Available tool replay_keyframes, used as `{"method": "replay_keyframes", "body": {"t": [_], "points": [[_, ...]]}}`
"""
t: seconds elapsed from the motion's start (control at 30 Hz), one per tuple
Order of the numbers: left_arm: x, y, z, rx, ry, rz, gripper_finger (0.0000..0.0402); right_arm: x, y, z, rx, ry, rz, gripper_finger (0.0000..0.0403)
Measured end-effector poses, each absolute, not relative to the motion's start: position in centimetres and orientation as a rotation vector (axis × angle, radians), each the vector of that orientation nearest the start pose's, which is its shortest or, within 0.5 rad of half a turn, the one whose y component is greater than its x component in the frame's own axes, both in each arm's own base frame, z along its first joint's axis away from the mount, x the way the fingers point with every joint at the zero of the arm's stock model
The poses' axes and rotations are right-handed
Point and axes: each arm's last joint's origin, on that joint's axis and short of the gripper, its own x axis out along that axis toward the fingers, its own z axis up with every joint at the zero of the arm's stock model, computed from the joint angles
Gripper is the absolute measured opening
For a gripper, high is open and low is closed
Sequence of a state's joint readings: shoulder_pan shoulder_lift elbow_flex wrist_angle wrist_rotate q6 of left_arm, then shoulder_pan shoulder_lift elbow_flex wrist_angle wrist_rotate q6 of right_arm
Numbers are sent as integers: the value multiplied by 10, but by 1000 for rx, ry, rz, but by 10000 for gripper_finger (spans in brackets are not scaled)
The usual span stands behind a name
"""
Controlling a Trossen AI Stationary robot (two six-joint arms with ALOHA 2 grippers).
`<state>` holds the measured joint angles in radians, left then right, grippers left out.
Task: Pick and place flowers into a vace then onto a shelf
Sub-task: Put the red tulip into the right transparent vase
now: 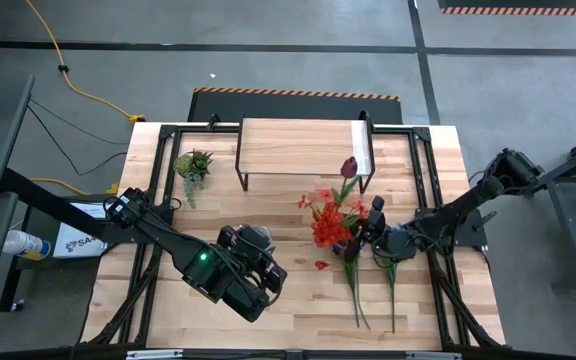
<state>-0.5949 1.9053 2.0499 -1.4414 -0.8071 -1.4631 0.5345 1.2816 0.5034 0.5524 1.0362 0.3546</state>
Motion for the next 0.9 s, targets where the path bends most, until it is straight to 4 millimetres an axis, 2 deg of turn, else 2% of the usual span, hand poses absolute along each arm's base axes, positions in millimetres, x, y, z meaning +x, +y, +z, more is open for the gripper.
{"method": "replay_keyframes", "body": {"t": [0.9], "points": [[313,-186,363,-496,589,787,104,218,103,196,259,162,-466,0]]}}
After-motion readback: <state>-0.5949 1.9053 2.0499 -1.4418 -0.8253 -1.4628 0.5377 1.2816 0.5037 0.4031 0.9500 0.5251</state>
